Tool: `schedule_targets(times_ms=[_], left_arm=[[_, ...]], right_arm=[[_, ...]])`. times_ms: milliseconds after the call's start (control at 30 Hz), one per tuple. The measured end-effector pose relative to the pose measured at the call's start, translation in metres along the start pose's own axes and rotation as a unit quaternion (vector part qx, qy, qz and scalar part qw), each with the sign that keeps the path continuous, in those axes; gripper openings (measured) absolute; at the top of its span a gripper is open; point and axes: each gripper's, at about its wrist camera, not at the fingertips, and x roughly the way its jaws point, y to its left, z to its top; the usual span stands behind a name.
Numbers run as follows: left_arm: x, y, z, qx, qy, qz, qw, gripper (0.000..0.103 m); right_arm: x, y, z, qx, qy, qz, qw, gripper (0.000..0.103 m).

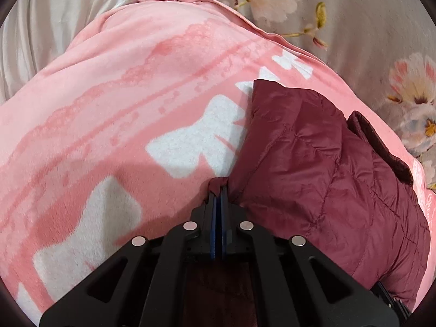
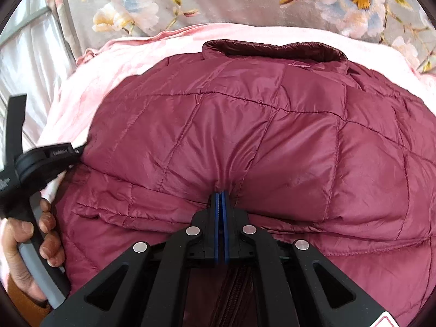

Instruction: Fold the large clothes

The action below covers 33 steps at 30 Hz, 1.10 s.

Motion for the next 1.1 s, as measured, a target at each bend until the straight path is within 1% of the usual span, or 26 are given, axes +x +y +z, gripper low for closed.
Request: schedule_targets(times_ms=[67, 133, 167, 200, 233, 267, 333, 367, 400, 433, 500, 533, 567, 600, 633, 667, 700, 800, 867, 933, 1033, 1067, 1100], left_arm=[[-0.003, 0.001, 0.003, 0.016, 0.012, -0.012, 0.9997, 0.003], [-0.011, 0.001, 0.007, 0.043, 0.025, -0.021, 0.9985, 0.011], [-0.020, 0.003, 0.010, 0.054, 0.034, -0.031, 0.9975, 0.023], [-0.025, 0.004, 0.012, 0.056, 0.038, -0.040, 0.9969, 0.036], [-0.036, 0.007, 0.017, 0.049, 0.047, -0.073, 0.9950, 0.040], [-0.042, 0.007, 0.021, 0.042, 0.051, -0.093, 0.9935, 0.044], [-0.054, 0.005, 0.036, 0.017, 0.057, -0.140, 0.9883, 0.045], [-0.058, -0.001, 0.045, 0.001, 0.058, -0.166, 0.9843, 0.049], [-0.058, -0.007, 0.051, -0.008, 0.060, -0.185, 0.9809, 0.054], [-0.057, -0.019, 0.060, -0.020, 0.065, -0.207, 0.9760, 0.056], [-0.044, -0.049, 0.073, -0.023, 0.085, -0.235, 0.9680, 0.056], [-0.035, -0.064, 0.079, -0.018, 0.095, -0.245, 0.9646, 0.056], [-0.025, -0.077, 0.082, -0.013, 0.106, -0.253, 0.9617, 0.057], [-0.006, -0.098, 0.087, -0.007, 0.124, -0.262, 0.9571, 0.057], [0.006, -0.107, 0.089, -0.008, 0.135, -0.264, 0.9550, 0.057], [0.026, -0.121, 0.090, -0.010, 0.155, -0.265, 0.9516, 0.057], [0.039, -0.128, 0.090, -0.014, 0.168, -0.266, 0.9490, 0.057], [0.087, -0.145, 0.083, -0.046, 0.212, -0.256, 0.9421, 0.057], [0.101, -0.148, 0.080, -0.061, 0.221, -0.255, 0.9394, 0.057], [0.105, -0.154, 0.078, -0.060, 0.220, -0.259, 0.9385, 0.057], [0.108, -0.166, 0.078, -0.048, 0.226, -0.266, 0.9358, 0.056], [0.109, -0.169, 0.079, -0.047, 0.230, -0.269, 0.9342, 0.054], [0.111, -0.173, 0.078, -0.048, 0.236, -0.272, 0.9316, 0.046]], right_arm=[[-0.010, -0.008, 0.004, 0.011, 0.002, 0.018, 1.000, 0.008], [-0.034, -0.023, 0.012, 0.019, -0.023, 0.022, 0.999, 0.017], [-0.044, -0.032, 0.017, 0.025, -0.035, 0.019, 0.999, 0.032], [-0.052, -0.042, 0.024, 0.034, -0.045, 0.016, 0.998, 0.044], [-0.058, -0.055, 0.031, 0.046, -0.053, 0.016, 0.997, 0.046], [-0.060, -0.065, 0.038, 0.056, -0.057, 0.017, 0.997, 0.046], [-0.058, -0.096, 0.057, 0.091, -0.063, 0.012, 0.994, 0.047], [-0.054, -0.108, 0.064, 0.103, -0.063, 0.006, 0.993, 0.047], [-0.047, -0.123, 0.074, 0.120, -0.061, -0.001, 0.991, 0.047], [-0.042, -0.130, 0.080, 0.132, -0.057, -0.001, 0.990, 0.047], [-0.026, -0.148, 0.097, 0.163, -0.045, -0.004, 0.986, 0.047], [-0.019, -0.154, 0.105, 0.172, -0.043, -0.008, 0.984, 0.047], [-0.010, -0.161, 0.115, 0.181, -0.044, -0.024, 0.982, 0.047], [-0.005, -0.165, 0.120, 0.183, -0.043, -0.033, 0.982, 0.047], [0.001, -0.168, 0.125, 0.186, -0.043, -0.038, 0.981, 0.047], [0.009, -0.173, 0.130, 0.191, -0.042, -0.043, 0.980, 0.048], [0.017, -0.177, 0.134, 0.195, -0.038, -0.039, 0.979, 0.050], [0.042, -0.187, 0.137, 0.207, -0.012, -0.021, 0.978, 0.051], [0.053, -0.185, 0.137, 0.208, 0.003, -0.015, 0.978, 0.053], [0.057, -0.181, 0.137, 0.203, 0.009, 0.002, 0.979, 0.056], [0.063, -0.167, 0.138, 0.192, 0.025, 0.043, 0.980, 0.056], [0.064, -0.162, 0.137, 0.189, 0.029, 0.048, 0.980, 0.052], [0.065, -0.157, 0.138, 0.184, 0.031, 0.052, 0.981, 0.044]])
